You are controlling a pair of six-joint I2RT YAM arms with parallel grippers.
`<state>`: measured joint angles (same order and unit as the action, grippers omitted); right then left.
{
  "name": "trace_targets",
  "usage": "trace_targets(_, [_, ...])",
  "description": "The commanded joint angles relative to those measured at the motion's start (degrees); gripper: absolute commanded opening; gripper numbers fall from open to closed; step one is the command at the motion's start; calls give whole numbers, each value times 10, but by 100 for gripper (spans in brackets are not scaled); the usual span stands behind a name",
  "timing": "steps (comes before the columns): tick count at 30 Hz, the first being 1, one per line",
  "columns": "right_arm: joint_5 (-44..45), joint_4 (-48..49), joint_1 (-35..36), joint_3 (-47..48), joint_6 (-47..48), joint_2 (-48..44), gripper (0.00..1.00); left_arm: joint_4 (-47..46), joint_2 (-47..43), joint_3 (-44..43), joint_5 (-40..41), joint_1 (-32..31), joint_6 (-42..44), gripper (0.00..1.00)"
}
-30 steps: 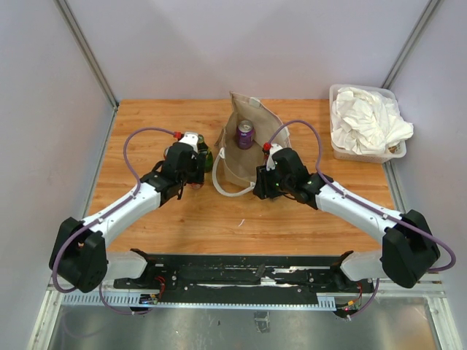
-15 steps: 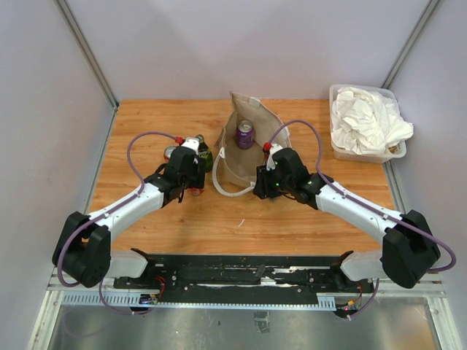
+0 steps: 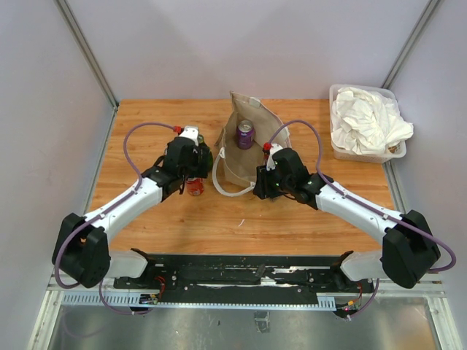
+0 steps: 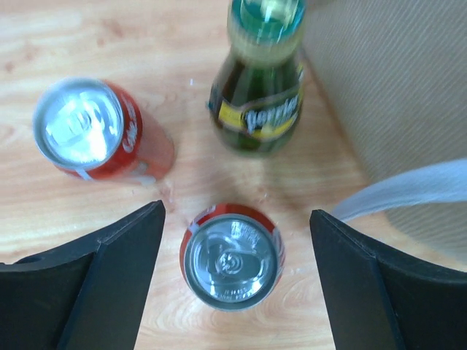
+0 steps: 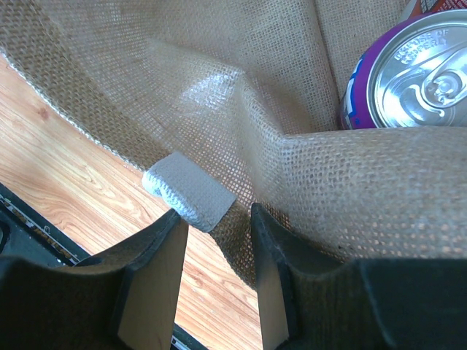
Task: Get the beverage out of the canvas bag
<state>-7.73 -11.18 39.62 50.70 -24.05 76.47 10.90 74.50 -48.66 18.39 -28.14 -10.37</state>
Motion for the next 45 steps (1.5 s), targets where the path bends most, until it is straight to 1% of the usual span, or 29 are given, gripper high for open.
trace_targets(1, [1, -43, 10, -15, -1, -5, 41, -5, -33, -80, -4, 4, 25, 85])
trace_targets(4, [2, -41, 10, -14, -2, -4, 41, 20, -16, -157, -40, 4, 50, 84])
trace_targets(6, [0, -40, 10, -14, -3, -4, 41, 53, 5, -216, -88, 2, 55, 83])
trace_targets(8, [0, -39, 11, -14, -5, -3, 41, 67, 24, -265, -130, -3, 55, 83])
trace_targets(10, [-1, -39, 10, -13, -6, -3, 41, 71, 43, -301, -147, -15, 60, 82])
trace_targets(15, [0, -45, 10, -9, -6, -3, 41, 110, 122, -405, -144, -63, 103, 80])
trace_targets(20, [4, -56, 10, -3, -5, -4, 41, 190, 235, -537, -160, -88, 140, 80])
trace_targets(24, [8, -64, 10, 0, -4, -4, 41, 232, 305, -607, -153, -109, 174, 78])
trace_targets(29, [10, -71, 10, 5, -4, -4, 42, 230, 368, -644, -143, -112, 192, 78])
trace_targets(32, [10, -76, 10, 5, -4, -4, 41, 223, 404, -665, -132, -112, 196, 81])
trace_targets(36, [11, -80, 10, 3, -5, -7, 41, 219, 452, -693, -93, -112, 197, 83])
trace_targets(39, [13, -82, 10, -1, -6, -10, 42, 233, 484, -721, -62, -112, 190, 84])
trace_targets(45, [13, -80, 11, -9, -7, -14, 41, 229, 516, -732, -25, -111, 171, 86])
